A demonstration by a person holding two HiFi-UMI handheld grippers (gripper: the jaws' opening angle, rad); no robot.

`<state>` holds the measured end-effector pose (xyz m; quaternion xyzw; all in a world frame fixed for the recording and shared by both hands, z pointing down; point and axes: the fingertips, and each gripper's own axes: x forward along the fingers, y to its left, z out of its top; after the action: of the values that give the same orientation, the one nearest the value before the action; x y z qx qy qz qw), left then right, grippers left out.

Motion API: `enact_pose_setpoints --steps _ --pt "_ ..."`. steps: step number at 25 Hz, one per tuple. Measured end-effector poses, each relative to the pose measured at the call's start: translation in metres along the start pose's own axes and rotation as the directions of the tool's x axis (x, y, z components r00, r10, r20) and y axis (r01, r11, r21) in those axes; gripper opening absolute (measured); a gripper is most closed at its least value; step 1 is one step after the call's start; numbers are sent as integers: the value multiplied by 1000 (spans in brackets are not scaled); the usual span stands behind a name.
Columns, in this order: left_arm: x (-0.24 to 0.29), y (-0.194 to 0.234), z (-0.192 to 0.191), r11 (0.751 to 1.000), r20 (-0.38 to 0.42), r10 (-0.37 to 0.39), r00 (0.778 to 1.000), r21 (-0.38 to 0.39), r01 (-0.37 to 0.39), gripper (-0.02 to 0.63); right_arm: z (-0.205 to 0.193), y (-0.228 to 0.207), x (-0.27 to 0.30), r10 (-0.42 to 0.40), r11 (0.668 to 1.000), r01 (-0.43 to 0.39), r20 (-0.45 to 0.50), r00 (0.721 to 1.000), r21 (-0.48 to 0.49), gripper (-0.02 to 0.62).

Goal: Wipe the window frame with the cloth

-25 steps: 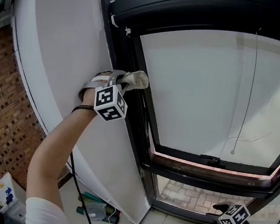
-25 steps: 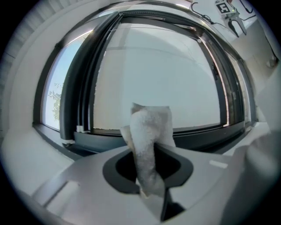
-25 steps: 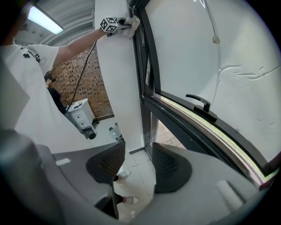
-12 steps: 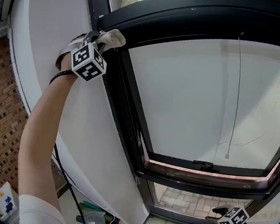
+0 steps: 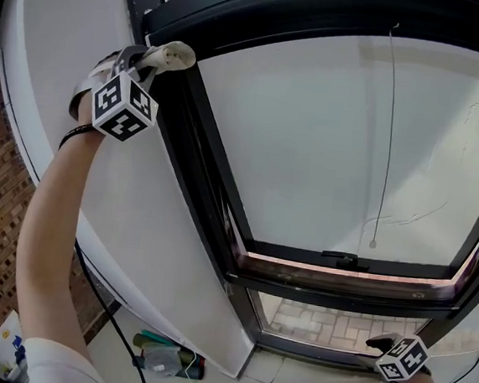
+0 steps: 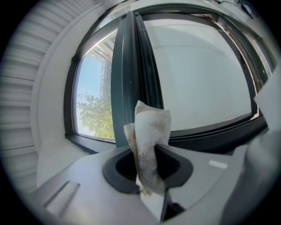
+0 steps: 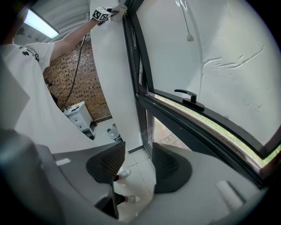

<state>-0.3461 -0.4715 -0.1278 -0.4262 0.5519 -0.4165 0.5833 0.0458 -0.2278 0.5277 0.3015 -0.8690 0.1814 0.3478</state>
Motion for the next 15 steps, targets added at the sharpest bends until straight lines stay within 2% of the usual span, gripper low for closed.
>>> enact_pose_setpoints --steps 8,15 --pt "-49 -50 27 997 59 -36 998 -71 40 98 2 11 2 32 999 -33 -18 999 -43 195" --pt "-86 -174 69 979 135 -149 980 -117 165 98 1 20 6 55 996 -58 -39 998 -71 195"
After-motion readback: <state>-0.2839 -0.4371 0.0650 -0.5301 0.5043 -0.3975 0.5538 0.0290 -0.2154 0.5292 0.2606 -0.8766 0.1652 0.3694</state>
